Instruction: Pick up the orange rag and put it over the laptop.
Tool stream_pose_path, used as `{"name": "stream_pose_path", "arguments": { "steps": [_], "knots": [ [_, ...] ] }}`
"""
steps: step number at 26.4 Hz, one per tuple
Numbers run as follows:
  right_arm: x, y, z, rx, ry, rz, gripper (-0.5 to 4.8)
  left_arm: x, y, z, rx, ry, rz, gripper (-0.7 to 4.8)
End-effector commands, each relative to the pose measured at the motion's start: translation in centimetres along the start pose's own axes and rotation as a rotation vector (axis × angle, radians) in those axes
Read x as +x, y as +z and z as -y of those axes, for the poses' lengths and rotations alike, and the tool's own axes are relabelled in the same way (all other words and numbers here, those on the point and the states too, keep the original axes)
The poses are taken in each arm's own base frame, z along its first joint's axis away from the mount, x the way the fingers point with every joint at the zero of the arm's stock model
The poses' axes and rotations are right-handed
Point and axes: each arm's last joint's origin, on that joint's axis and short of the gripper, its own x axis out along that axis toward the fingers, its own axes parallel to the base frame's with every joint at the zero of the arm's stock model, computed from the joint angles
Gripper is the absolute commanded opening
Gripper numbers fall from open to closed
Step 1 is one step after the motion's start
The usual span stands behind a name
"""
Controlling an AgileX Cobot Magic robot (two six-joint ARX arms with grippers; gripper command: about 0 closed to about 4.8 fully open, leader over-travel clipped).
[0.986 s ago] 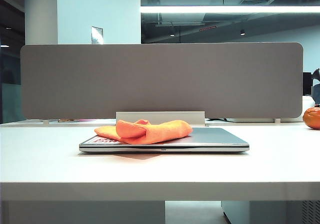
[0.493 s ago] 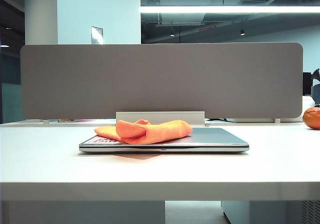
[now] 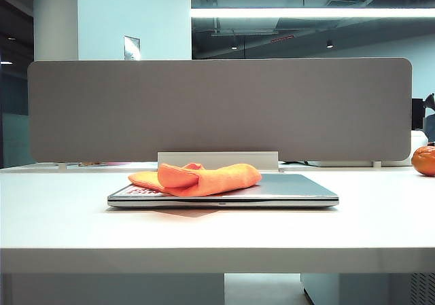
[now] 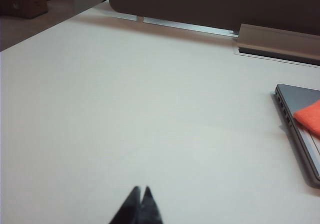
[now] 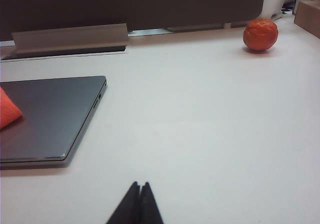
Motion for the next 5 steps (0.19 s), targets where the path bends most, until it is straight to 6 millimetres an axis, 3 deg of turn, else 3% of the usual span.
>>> {"name": "stream_pose_path", "arguments": {
  "steps": [1, 5],
  "knots": [
    [0.03, -0.03, 0.00, -0.003, 0.003, 0.010, -0.05, -0.02, 0.21, 0.01, 0.000, -0.003, 0.014, -0.06],
    [0.03, -0.03, 0.00, -0.003, 0.003, 0.010, -0.05, -0.02, 0.21, 0.01, 0.000, -0.004, 0.014, -0.06]
  ]
}}
